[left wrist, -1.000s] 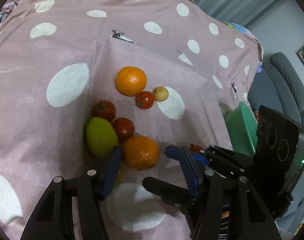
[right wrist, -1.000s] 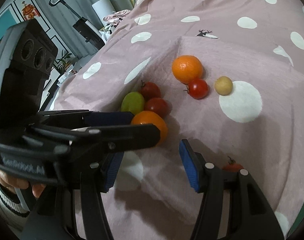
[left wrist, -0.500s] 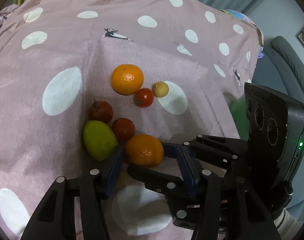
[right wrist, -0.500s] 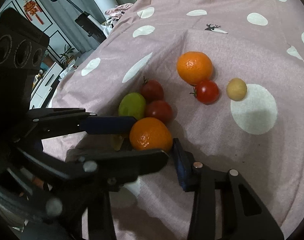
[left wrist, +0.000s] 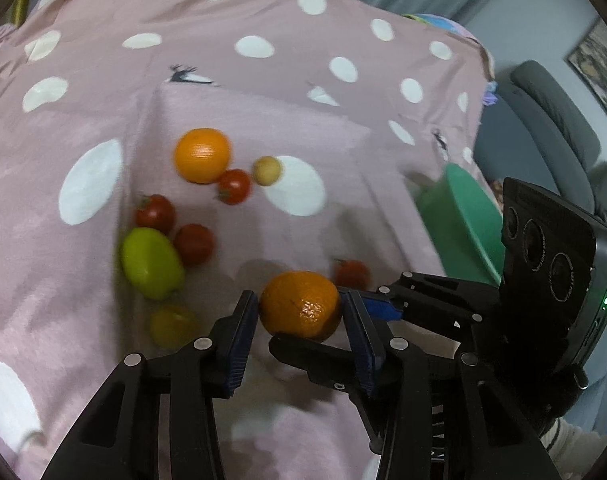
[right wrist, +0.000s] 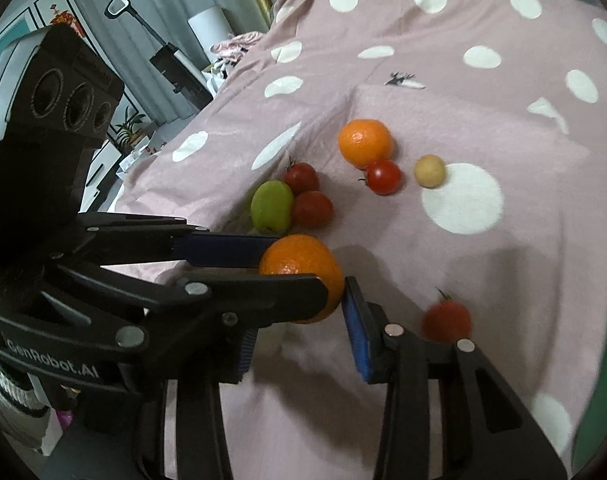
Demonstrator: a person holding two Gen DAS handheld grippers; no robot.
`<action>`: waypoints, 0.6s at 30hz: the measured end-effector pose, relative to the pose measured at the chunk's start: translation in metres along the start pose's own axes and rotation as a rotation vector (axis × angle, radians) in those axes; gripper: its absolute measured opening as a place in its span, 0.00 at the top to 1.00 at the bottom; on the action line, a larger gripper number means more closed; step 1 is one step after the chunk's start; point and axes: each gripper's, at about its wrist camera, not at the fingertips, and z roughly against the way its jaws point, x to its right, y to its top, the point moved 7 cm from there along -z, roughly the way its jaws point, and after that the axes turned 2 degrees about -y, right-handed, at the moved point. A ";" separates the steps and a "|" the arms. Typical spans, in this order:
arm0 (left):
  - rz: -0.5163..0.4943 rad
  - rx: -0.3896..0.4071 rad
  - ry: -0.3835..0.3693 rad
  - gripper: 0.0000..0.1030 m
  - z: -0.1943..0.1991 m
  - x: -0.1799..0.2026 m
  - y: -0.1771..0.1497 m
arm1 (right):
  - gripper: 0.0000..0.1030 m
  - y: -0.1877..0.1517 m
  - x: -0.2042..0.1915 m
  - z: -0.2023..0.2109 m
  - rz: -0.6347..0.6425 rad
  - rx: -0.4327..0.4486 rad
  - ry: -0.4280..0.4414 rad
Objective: Organize fruits
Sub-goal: 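Carry the orange into the green bowl and open the left gripper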
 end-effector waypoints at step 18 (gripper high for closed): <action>-0.148 -0.043 -0.068 0.56 -0.003 0.094 -0.026 | 0.61 -0.051 0.021 0.082 -0.094 0.107 -0.080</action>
